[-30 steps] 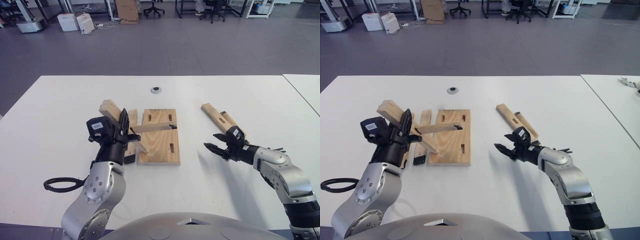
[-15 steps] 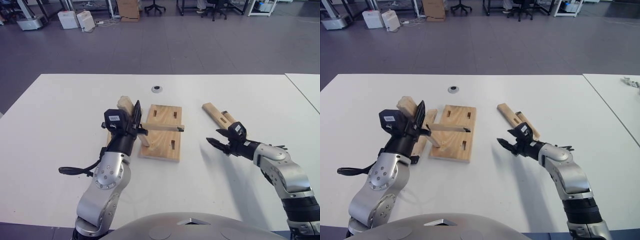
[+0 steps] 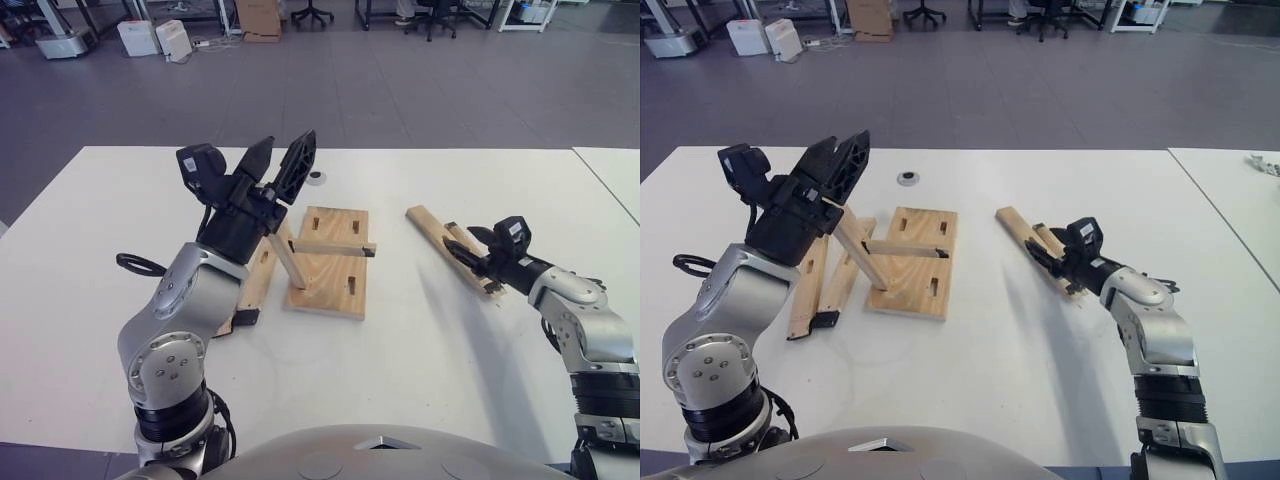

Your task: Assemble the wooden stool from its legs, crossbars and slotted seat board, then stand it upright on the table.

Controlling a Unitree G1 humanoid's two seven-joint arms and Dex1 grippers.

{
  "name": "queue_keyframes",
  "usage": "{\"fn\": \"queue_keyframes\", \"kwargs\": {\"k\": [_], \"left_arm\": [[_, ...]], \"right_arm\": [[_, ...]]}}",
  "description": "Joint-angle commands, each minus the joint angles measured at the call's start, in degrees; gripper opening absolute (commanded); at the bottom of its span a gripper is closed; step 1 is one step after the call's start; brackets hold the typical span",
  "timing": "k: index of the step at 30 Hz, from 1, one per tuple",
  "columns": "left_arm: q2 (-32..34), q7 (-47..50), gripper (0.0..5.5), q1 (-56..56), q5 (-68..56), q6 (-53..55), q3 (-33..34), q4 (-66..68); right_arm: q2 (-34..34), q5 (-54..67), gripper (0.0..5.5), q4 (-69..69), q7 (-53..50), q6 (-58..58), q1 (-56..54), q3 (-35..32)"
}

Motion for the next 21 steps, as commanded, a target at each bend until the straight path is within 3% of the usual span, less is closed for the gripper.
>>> {"fn": "queue_keyframes", "kwargs": {"k": [1, 5, 7, 11, 15, 21], "left_arm": [[2.6, 4.6, 4.78, -4.1, -4.6, 3.5, -1.9, -0.6], [4.6, 10.4, 5.36, -15.6, -14.2, -0.3, 0.9, -1.5], [8.4, 11.2, 5.36, -19.6, -18.0, -2.2, 4.4, 0.1], [15.9, 9.1, 5.36, -17.2, -10.9, -3.2, 9.9, 9.2], [22.6, 2.8, 5.36, -5.0, 8.5, -2.0, 0.6, 17.3], [25.9, -9.3, 5.18, 7.3, 22.1, -0.7, -11.9, 22.3]], "right_arm": [[-1.3, -0.8, 3.21, 1.0, -0.4, -0.8, -1.2, -1.6], [-1.0, -1.0, 3.21, 0.4, -0.8, -1.0, -1.0, -1.8], [-0.8, -1.0, 3.21, 0.0, -1.1, -1.1, -0.7, -1.9], [-0.5, -1.3, 3.21, 0.5, -1.6, -1.4, -1.7, -1.3], [-0.2, -2.2, 3.21, 1.4, -2.3, -1.1, -2.4, -0.6], [-0.1, -3.7, 3.21, 3.0, -2.3, -1.4, -2.7, 1.2]]}}
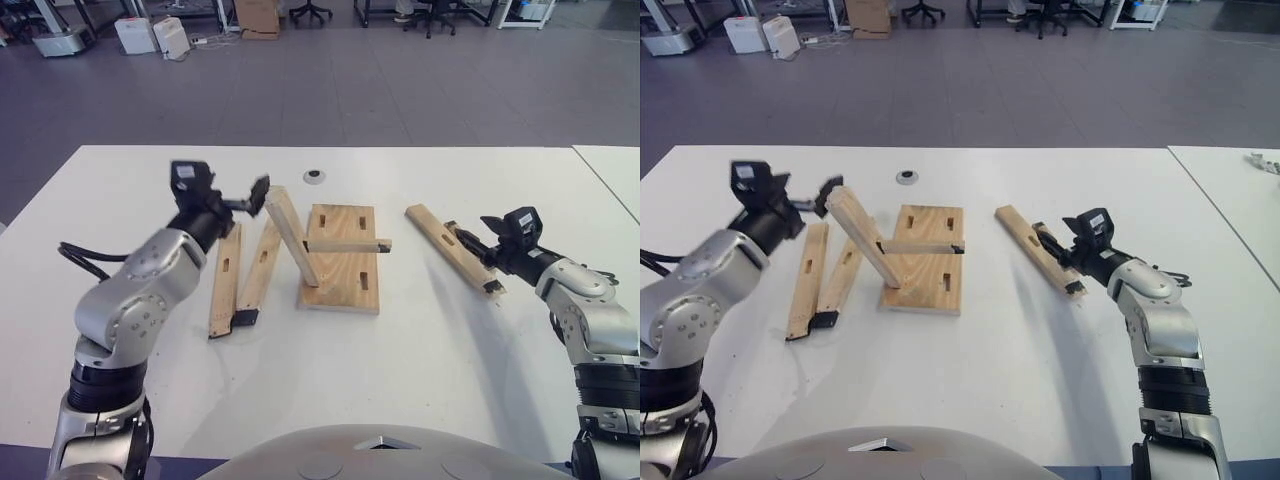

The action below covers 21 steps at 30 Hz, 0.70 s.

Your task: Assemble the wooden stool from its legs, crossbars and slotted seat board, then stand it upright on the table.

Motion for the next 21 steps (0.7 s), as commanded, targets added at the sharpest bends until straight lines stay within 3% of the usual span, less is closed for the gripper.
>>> {"fn": "queue_keyframes", "kwargs": {"k": [1, 15, 19, 21], "left_arm": [[2.5, -5.9, 5.1, 5.6, 8.1, 1.3, -6.8, 3.9], [-0.5, -10.8, 2.96, 10.9, 19.2, 7.6, -8.4, 8.3], [-6.8, -9.3, 2.34, 8.1, 16.2, 7.1, -2.6, 4.8], [-10.5, -8.7, 2.1, 1.8, 11.8, 7.0, 2.4, 1.5]], "right_arm": [[0.3, -1.5, 3.21, 1.2, 0.0, -0.4, -1.0, 1.7], [0.9, -2.8, 3.21, 3.6, 1.2, -2.0, -2.1, 4.0], [1.6, 1.0, 3.21, 3.2, 2.7, 1.2, -6.5, 2.4], [2.6, 8.0, 3.21, 3.1, 2.9, 6.0, -13.4, -1.7]]}}
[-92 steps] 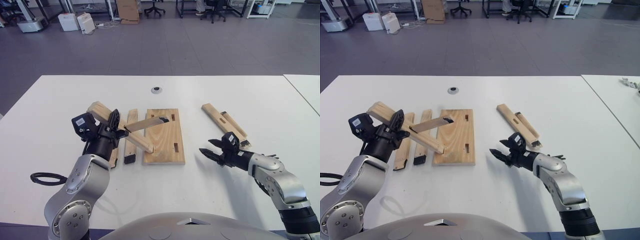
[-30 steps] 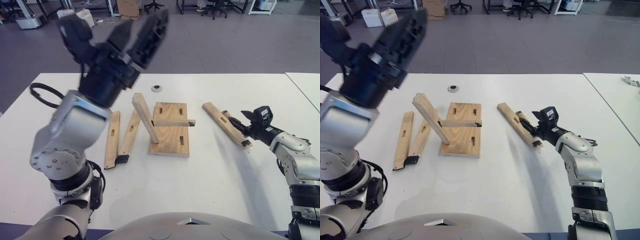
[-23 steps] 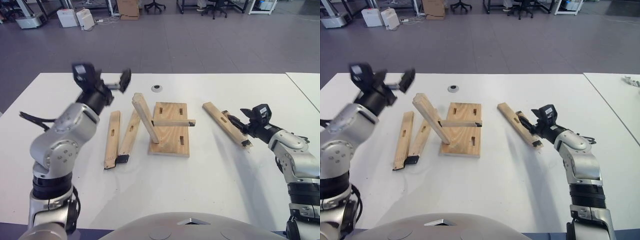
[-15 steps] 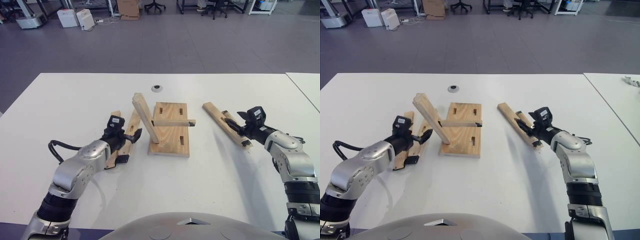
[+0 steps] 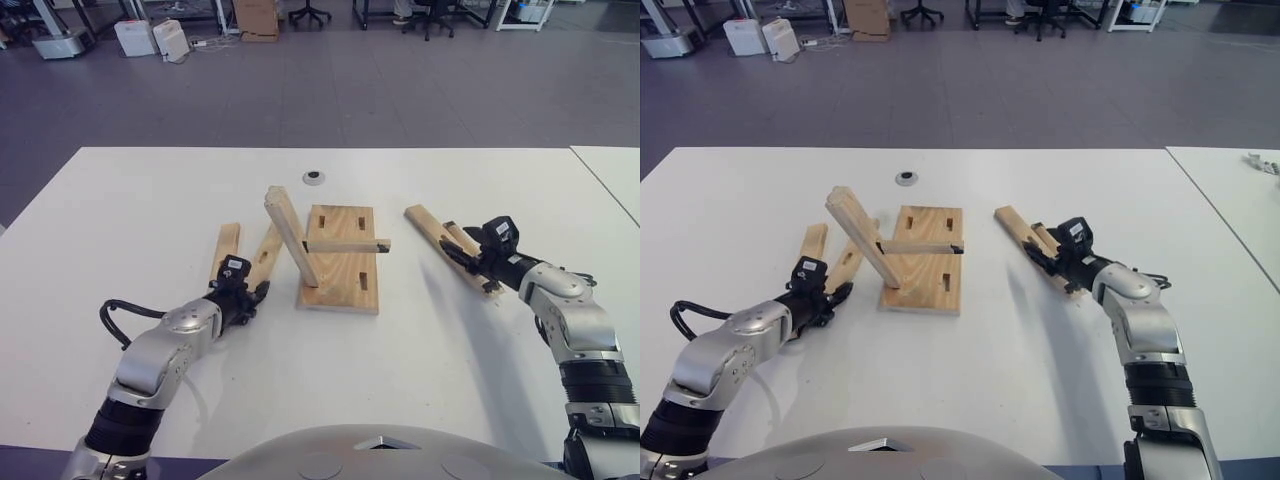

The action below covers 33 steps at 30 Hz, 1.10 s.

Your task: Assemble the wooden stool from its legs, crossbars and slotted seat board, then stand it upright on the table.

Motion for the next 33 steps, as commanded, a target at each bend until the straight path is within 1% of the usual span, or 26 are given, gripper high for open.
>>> {"fn": "queue_keyframes", "kwargs": {"k": [1, 2, 4, 6, 8, 10, 14, 18, 21, 27, 33], "left_arm": [[-5.4, 0.5, 2.09, -11.7, -6.6, -0.3, 7.9, -5.8], [-4.4, -1.4, 2.09, -15.6, -6.4, -1.6, 8.3, -6.3], [0.5, -8.8, 2.08, -20.9, -1.9, -7.7, 5.5, -4.8], [2.6, -16.9, 2.08, -26.5, 2.7, -18.0, 4.2, 5.6], [1.0, -23.0, 2.08, -31.6, 4.6, -28.3, 4.2, 14.9], [-0.9, -27.6, 2.08, -35.4, 5.9, -36.9, 3.8, 21.5], [-3.7, -32.8, 2.08, -38.8, 7.7, -46.1, 2.9, 27.7], [-4.7, -35.4, 2.08, -38.9, 9.2, -48.9, 1.9, 28.1], [-4.9, -35.9, 2.08, -39.3, 10.1, -48.7, 1.1, 27.4], [-6.2, -34.8, 2.08, -40.4, 9.3, -46.2, 2.0, 26.9], [-6.5, -36.7, 2.08, -39.1, 10.9, -48.2, 0.5, 25.0]], "right_arm": [[1.8, 11.9, 3.21, -0.2, 0.1, 8.7, -13.5, -7.1], [2.9, 16.8, 3.21, 0.0, -0.6, 12.3, -18.2, -9.3], [5.1, 23.9, 3.21, 0.5, -2.2, 17.6, -25.8, -11.7], [10.4, 32.5, 3.21, 2.7, -5.9, 22.6, -35.4, -14.0], [14.6, 37.7, 3.21, 6.2, -9.6, 25.1, -41.7, -16.0], [17.4, 38.9, 3.21, 9.6, -12.6, 25.1, -45.1, -16.3], [20.5, 39.0, 3.21, 14.8, -16.2, 23.4, -48.2, -17.0], [21.2, 39.6, 3.21, 16.8, -16.4, 22.8, -49.2, -17.6], [21.3, 39.9, 3.21, 16.7, -15.7, 23.1, -49.6, -17.5], [21.0, 36.1, 3.21, 10.8, -11.7, 21.8, -45.6, -12.3], [21.4, 37.5, 3.21, 11.1, -12.8, 21.4, -45.9, -14.4]]}}
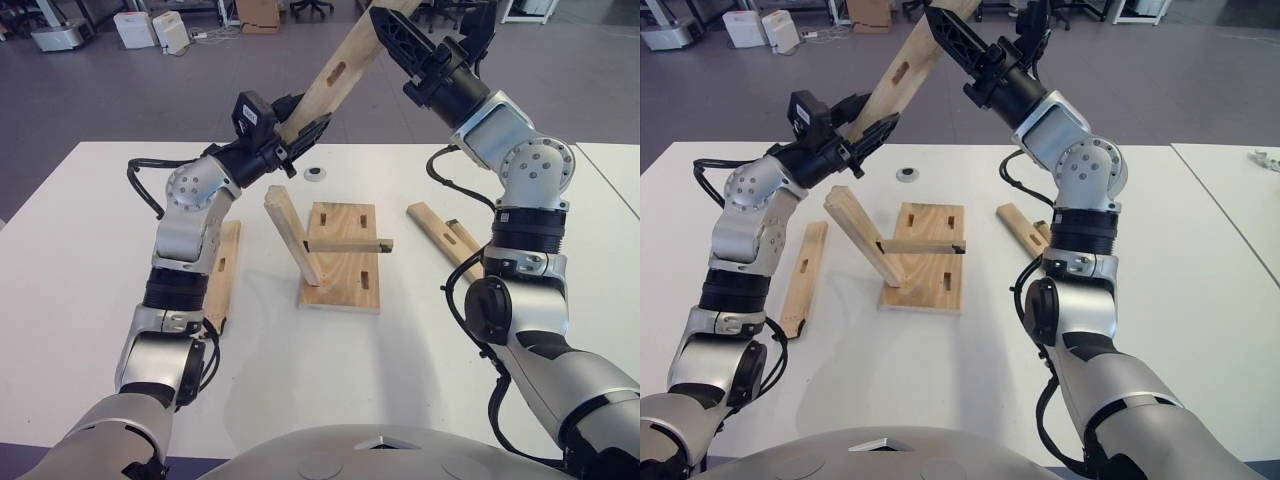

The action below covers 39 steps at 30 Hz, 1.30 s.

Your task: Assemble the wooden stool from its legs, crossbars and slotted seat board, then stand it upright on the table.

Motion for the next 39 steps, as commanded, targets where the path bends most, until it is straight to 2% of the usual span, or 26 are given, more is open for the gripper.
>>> {"fn": "queue_keyframes", "kwargs": {"k": [1, 4, 12, 15, 16, 18, 22, 26, 31, 39], "left_arm": [[0.0, -1.5, 2.08, -0.4, 1.4, -1.6, -0.9, -1.2], [0.0, -1.5, 2.08, -0.8, 1.8, -2.1, -0.6, -0.7], [0.4, -1.8, 2.08, -1.1, 4.6, -4.3, -1.5, 0.2], [0.4, -1.7, 2.08, -1.0, 5.7, -4.6, -1.9, 0.1], [0.4, -1.4, 2.46, -1.0, 5.7, -4.1, -1.7, 0.3], [0.9, -0.1, 2.79, -0.7, 5.9, -2.2, -0.4, 1.8], [3.4, 3.8, 3.58, 6.1, 6.4, 0.5, 3.6, 2.8], [3.9, 6.8, 4.16, 14.8, 5.3, 5.4, 5.1, -6.5], [2.6, 9.7, 4.16, 15.2, 4.2, 10.0, 5.7, -11.0], [2.4, 11.4, 4.16, 15.8, 3.3, 13.6, 6.6, -15.6]], "right_arm": [[0.4, 1.1, 3.21, 0.6, -1.3, -0.3, -0.7, -1.6], [0.7, 2.4, 2.51, 0.9, -2.7, 0.2, -1.2, -3.0], [1.4, 6.0, 1.07, -1.1, -5.2, 0.9, -0.1, -4.5], [1.5, 4.7, 1.05, -2.1, -5.7, -1.0, 0.8, -4.1], [1.2, 3.9, 1.04, -2.8, -6.1, -1.9, 1.9, -4.3], [-0.3, 2.7, 0.99, -5.4, -7.4, -2.9, 6.9, -5.7], [0.9, 7.5, 0.99, -22.1, -16.1, 1.3, 29.5, -11.5], [4.9, 20.1, 0.99, -37.9, -28.4, 4.0, 47.0, -14.1], [6.5, 21.5, 0.99, -40.2, -35.3, 2.2, 53.9, -9.9], [1.0, 19.8, 0.99, -42.8, -38.9, -0.7, 57.2, -8.3]]}}
